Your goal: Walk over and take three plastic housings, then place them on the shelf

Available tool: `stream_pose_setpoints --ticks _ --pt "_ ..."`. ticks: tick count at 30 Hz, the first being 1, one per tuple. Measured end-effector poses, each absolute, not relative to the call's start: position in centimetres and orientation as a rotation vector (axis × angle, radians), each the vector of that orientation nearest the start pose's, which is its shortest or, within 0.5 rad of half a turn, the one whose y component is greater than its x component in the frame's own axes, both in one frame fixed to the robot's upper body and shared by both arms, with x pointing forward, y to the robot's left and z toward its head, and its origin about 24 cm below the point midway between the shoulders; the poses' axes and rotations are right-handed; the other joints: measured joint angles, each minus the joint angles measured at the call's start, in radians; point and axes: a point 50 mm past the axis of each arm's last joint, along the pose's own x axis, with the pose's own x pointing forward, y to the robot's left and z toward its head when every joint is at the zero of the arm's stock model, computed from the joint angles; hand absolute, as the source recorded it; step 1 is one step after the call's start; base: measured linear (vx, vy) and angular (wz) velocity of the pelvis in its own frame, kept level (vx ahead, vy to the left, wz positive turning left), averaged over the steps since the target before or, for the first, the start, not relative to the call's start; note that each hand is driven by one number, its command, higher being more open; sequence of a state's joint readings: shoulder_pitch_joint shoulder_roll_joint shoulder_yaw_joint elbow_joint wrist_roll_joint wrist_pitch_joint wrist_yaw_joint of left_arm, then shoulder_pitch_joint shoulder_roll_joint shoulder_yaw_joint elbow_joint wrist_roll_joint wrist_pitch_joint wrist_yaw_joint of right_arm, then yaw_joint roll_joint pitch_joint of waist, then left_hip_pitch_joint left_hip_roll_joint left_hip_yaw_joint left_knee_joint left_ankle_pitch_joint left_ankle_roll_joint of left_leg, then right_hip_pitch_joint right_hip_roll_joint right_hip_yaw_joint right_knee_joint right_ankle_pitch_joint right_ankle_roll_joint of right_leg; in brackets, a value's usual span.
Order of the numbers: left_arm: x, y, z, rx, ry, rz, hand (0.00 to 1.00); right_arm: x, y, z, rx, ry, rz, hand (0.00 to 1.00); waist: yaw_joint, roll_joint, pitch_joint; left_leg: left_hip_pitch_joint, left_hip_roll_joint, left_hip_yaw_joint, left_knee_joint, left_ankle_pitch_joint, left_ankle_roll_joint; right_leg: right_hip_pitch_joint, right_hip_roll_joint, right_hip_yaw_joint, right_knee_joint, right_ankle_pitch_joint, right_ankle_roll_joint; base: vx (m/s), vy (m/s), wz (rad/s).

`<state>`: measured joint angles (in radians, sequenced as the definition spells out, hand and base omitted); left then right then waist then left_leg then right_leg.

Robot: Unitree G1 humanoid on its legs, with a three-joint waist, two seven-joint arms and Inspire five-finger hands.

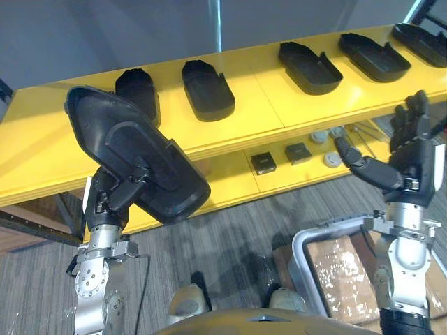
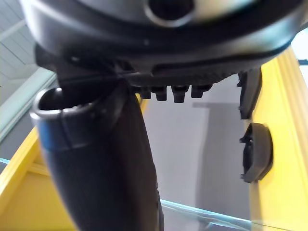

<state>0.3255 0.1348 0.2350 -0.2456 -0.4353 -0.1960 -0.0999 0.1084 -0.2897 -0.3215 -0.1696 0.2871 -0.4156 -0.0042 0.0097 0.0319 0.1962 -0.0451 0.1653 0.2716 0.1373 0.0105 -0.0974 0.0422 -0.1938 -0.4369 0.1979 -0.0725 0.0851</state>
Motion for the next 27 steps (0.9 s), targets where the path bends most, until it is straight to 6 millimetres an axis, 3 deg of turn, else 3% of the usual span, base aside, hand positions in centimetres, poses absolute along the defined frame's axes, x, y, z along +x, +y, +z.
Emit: stream_pose_setpoints --ticks 5,12,15,17,18,20,21,22,23,24,25,26,27 --pt "18.0 23.0 7.1 -0.194 -0.241 0.135 0.0 21.3 -26.7 13.4 -0.024 -0.61 -0.227 1.0 0.012 0.005 -0.004 0.038 -0.015 0.005 -0.07 0.028 -0.002 0.013 0.003 0.002 -0.015 -0.002 -0.004 0.08 -0.017 0.03" --pt "17.2 21.8 6.8 -0.2 -0.217 0.079 0.0 22.0 -23.6 11.7 0.103 -0.567 -0.135 1.0 0.013 0.011 -0.009 0.063 -0.052 -0.004 -0.131 0.048 0.011 0.043 -0.012 -0.002 -0.049 -0.001 -0.001 -0.01 0.033 0.09" --pt "16.9 21.7 6.2 -0.211 -0.185 0.097 0.0 21.6 -23.1 10.4 0.125 -0.503 -0.124 1.0 0.012 0.014 -0.01 0.0 -0.044 -0.01 -0.029 -0.005 0.043 0.061 -0.019 -0.05 -0.051 -0.004 0.005 -0.04 0.018 0.46" --pt "17.0 21.3 5.3 -0.231 -0.15 0.096 0.0 21.1 -23.5 9.1 0.089 -0.435 -0.142 1.0 -0.001 0.017 -0.011 -0.015 0.025 0.181 0.063 -0.052 0.124 0.073 -0.057 -0.098 -0.015 -0.014 0.012 -0.01 0.08 0.74" --pt "17.0 21.2 5.0 -0.235 -0.139 0.099 0.0 21.1 -23.6 9.0 0.07 -0.427 -0.14 1.0 -0.01 0.019 -0.012 -0.015 0.034 0.224 0.075 -0.041 0.154 0.072 -0.073 -0.107 0.004 -0.023 0.016 0.01 0.174 0.73" --pt "17.5 21.0 3.9 -0.25 -0.105 0.115 0.0 21.4 -24.0 9.5 0.031 -0.434 -0.117 1.0 -0.021 0.01 -0.009 -0.037 -0.018 0.236 0.117 0.024 0.129 0.038 -0.157 -0.096 0.101 -0.093 0.04 -0.01 0.145 0.57" --pt "17.8 20.9 3.5 -0.259 -0.093 0.125 0.0 21.5 -24.0 9.7 0.026 -0.441 -0.114 1.0 -0.025 0.01 -0.009 -0.055 -0.029 0.222 0.141 0.031 0.138 0.032 -0.183 -0.097 0.116 -0.097 0.04 -0.08 0.117 0.42" --pt "17.9 20.8 3.0 -0.273 -0.074 0.152 0.0 22.0 -23.9 10.1 -0.01 -0.465 -0.123 1.0 -0.032 -0.006 -0.003 -0.077 -0.07 0.178 0.144 0.079 0.123 0.028 -0.236 -0.102 0.133 -0.099 0.052 -0.09 0.122 0.23" --pt "17.8 20.6 2.7 -0.282 -0.064 0.162 0.0 22.3 -23.8 10.7 -0.041 -0.494 -0.141 1.0 -0.03 -0.012 0.003 -0.094 -0.056 0.144 0.222 0.039 0.154 0.02 -0.262 -0.1 0.138 -0.084 0.071 -0.06 0.097 0.06" --pt "17.8 20.4 2.6 -0.283 -0.06 0.16 0.0 22.3 -23.8 10.8 -0.037 -0.51 -0.15 1.0 -0.021 0.002 0.0 -0.101 -0.025 0.131 0.264 0.013 0.139 0.015 -0.26 -0.091 0.148 -0.078 0.081 -0.06 0.107 -0.12" --pt "17.8 20.0 2.6 -0.286 -0.055 0.148 0.0 22.2 -23.9 11.1 -0.02 -0.535 -0.174 1.0 -0.018 0.027 -0.014 -0.097 0.01 0.104 0.29 -0.022 0.085 0.005 -0.262 -0.082 0.176 -0.083 0.086 -0.06 0.19 -0.11" --pt "17.9 19.7 2.7 -0.293 -0.066 0.129 0.0 22.1 -24.1 11.0 0.015 -0.545 -0.208 1.0 -0.021 0.034 -0.016 -0.078 0.015 0.102 0.29 -0.078 0.041 0.011 -0.281 -0.081 0.195 -0.081 0.102 -0.06 0.243 0.0" --pt "17.9 19.6 2.9 -0.293 -0.075 0.112 0.0 21.9 -24.3 10.9 0.025 -0.543 -0.23 1.0 -0.025 0.035 -0.016 -0.066 0.014 0.124 0.289 -0.113 0.038 0.02 -0.288 -0.084 0.196 -0.075 0.113 -0.03 0.326 0.11"
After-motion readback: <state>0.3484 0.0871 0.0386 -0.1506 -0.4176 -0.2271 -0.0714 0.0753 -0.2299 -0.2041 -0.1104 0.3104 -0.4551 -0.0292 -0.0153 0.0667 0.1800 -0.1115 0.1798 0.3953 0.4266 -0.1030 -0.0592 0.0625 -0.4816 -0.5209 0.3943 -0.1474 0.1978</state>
